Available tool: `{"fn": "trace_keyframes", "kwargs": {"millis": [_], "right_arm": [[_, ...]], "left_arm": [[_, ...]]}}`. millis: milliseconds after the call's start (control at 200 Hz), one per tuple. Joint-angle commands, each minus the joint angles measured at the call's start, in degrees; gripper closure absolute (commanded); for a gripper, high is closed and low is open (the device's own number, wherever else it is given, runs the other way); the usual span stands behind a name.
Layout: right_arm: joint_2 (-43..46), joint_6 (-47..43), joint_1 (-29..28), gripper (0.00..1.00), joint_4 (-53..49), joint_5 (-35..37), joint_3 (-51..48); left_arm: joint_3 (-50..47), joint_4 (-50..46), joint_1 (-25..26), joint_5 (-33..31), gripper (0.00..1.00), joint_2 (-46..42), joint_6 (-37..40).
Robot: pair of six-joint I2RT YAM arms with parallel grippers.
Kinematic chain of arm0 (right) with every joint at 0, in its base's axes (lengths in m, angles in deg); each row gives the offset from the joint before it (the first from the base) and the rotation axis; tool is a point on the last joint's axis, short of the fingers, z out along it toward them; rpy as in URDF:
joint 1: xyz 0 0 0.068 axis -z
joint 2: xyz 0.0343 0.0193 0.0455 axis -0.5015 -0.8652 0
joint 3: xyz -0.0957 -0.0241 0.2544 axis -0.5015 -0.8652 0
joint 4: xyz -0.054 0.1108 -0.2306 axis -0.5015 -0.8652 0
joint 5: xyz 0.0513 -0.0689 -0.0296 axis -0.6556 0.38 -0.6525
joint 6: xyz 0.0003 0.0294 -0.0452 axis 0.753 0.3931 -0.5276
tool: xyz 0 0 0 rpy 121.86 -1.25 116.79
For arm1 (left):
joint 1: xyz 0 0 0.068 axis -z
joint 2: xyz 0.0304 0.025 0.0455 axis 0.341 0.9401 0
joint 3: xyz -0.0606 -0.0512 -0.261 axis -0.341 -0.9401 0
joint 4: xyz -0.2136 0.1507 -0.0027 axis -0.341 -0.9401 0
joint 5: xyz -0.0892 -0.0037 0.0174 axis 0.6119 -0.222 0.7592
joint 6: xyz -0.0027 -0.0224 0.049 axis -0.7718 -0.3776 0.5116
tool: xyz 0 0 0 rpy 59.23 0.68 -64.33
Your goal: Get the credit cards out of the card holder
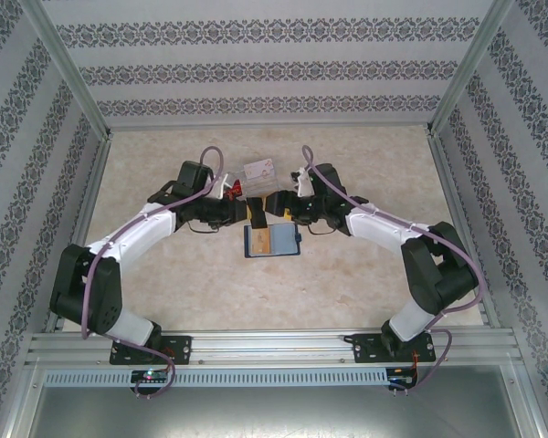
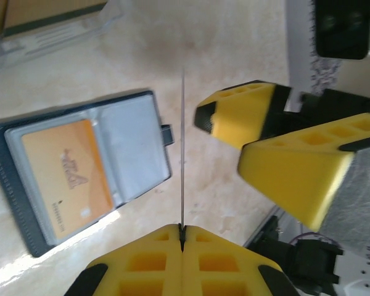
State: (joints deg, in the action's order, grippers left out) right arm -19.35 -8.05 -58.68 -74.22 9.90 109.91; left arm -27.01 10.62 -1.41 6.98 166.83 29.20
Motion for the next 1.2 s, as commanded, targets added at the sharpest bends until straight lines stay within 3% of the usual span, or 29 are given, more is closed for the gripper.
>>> {"fn": "trace_keyframes", "kwargs": {"millis": [0, 90, 290, 450, 540, 779, 994, 1194], "right_arm": [[-1.8, 1.5, 0.5, 0.25, 3.7, -7.9, 3.0], [-2.7, 3.0, 0.6, 0.3, 5.8, -10.7, 4.2], [-2.9, 6.1, 1.2, 0.6, 11.2, -14.0, 4.4], [-2.7, 8.1, 1.2, 0.71, 13.5, -14.6, 3.3], [-2.5, 8.8, 1.0, 0.71, 14.5, -14.7, 2.9], [-2.2, 8.5, 1.1, 0.55, 13.6, -12.9, 2.3], [-2.8, 8.9, 1.2, 0.47, 13.4, -12.1, 2.2], [-2.5, 9.3, 0.9, 0.54, 14.7, -13.6, 2.8]], "left_arm": [[-2.1, 6.6, -1.5, 5.4, 1.0, -1.7, -3.5], [-3.0, 10.1, -2.1, 7.5, 1.0, -2.3, -5.7], [-3.8, 12.2, -3.2, 8.8, 1.0, -3.2, -7.1], [-5.6, 17.0, -3.7, 10.0, 1.0, -3.3, -10.4], [-6.3, 20.0, -3.7, 10.8, 1.0, -3.2, -12.2], [-6.5, 21.5, -3.8, 11.5, 1.0, -3.8, -13.2], [-6.7, 20.8, -4.2, 11.8, 1.0, -5.0, -12.9], [-6.9, 22.2, -4.5, 12.3, 1.0, -5.0, -14.2]]}}
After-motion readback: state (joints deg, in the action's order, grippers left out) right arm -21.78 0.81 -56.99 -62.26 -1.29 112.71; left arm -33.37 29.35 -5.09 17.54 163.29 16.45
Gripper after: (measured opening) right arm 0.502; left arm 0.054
